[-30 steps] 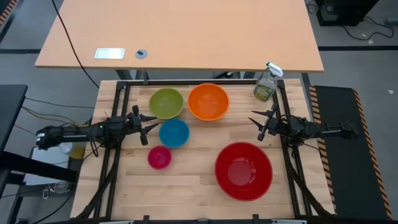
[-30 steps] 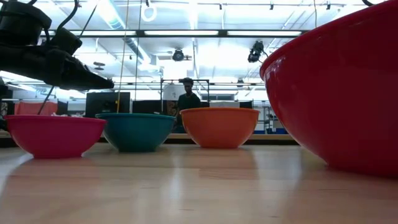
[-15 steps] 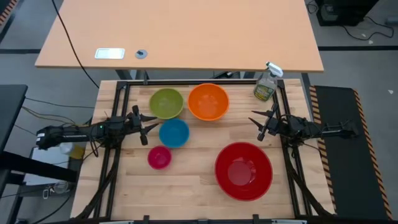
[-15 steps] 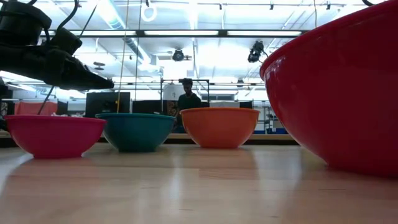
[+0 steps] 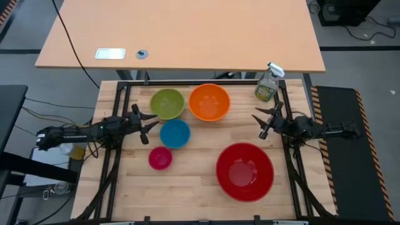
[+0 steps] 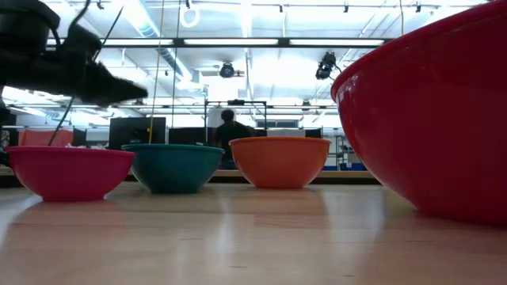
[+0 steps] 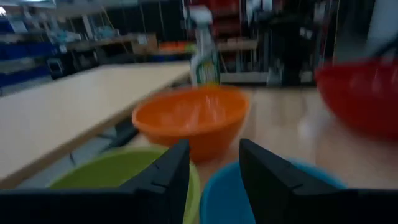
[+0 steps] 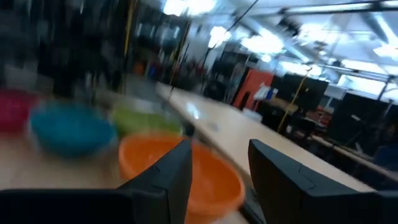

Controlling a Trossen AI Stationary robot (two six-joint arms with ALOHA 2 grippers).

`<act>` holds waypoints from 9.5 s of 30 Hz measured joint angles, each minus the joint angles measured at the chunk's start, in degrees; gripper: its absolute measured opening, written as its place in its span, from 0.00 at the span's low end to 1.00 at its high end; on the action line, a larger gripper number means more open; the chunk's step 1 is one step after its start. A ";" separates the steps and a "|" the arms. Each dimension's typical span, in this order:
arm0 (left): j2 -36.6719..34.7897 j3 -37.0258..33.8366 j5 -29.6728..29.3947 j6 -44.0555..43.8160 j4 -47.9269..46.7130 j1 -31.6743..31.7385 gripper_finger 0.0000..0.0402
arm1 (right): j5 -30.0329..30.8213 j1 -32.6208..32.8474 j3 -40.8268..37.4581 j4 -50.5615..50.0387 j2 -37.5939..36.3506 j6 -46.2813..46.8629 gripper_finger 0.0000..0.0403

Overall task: Nest bowls inside each other
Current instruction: Stack the orange bowl on the red bowl, then stack the light green bowl on the orange bowl

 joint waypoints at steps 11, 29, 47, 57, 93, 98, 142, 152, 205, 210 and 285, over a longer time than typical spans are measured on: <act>-0.02 0.01 -0.03 -31.82 20.91 0.02 0.35 | 19.53 -1.39 0.00 14.42 -0.02 57.38 0.41; 0.00 0.02 -7.30 -47.26 25.92 0.04 0.35 | 16.29 -2.74 3.92 6.73 1.57 65.14 0.39; 11.51 26.11 -11.19 -51.90 -28.46 6.96 0.35 | -9.69 -18.17 36.91 -38.42 51.50 74.19 0.35; 23.38 30.79 -12.13 -55.32 -29.01 8.15 0.35 | -26.17 -30.64 41.74 -31.81 67.57 60.77 0.67; 28.51 30.93 -13.53 -62.65 -28.38 5.13 0.35 | -26.50 -35.63 41.88 -14.44 86.88 57.80 0.34; 28.50 30.95 -13.51 -62.67 -27.94 5.13 0.35 | -26.37 -35.63 41.88 -14.37 87.02 59.03 0.25; 28.57 30.95 -10.49 -55.26 -29.89 5.13 0.63 | -55.17 -17.58 67.82 -70.49 68.77 17.25 0.09; 28.57 30.95 -10.64 -51.41 -29.93 5.16 0.63 | -32.10 2.29 67.79 -71.51 71.39 28.47 0.09; 28.50 30.95 -4.43 -52.44 -29.56 5.24 0.63 | -25.58 16.02 63.78 -72.48 78.92 46.23 0.43; 28.50 30.95 -4.43 -52.06 -29.87 5.27 0.63 | -24.52 14.53 68.28 -78.06 77.17 45.38 0.47; 56.65 28.79 5.31 -65.99 -29.17 29.94 0.04 | -16.06 7.04 59.49 -65.84 62.91 38.82 0.47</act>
